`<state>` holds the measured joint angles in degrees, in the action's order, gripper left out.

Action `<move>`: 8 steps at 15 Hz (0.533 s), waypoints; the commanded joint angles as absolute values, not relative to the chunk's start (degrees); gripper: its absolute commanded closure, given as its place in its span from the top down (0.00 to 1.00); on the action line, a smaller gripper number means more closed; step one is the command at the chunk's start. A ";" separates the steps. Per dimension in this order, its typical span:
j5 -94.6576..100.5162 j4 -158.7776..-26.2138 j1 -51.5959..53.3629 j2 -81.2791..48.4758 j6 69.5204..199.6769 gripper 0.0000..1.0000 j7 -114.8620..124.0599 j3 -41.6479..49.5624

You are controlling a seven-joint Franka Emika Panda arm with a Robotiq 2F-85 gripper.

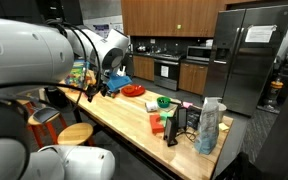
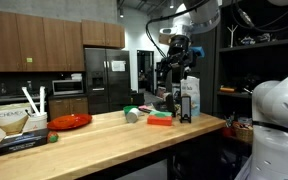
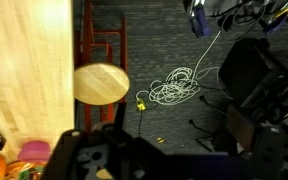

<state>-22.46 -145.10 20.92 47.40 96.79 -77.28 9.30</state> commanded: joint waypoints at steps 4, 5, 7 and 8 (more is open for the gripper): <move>-24.98 -142.24 20.64 44.79 89.32 1.00 -95.49 11.55; -25.55 -141.90 20.50 44.32 88.20 1.00 -98.75 11.95; -26.22 -140.99 20.01 43.23 85.44 1.00 -104.67 12.44; -26.43 -140.58 19.50 42.74 84.24 1.00 -106.82 12.41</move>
<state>-25.02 -143.25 20.63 45.33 88.25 -99.67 11.87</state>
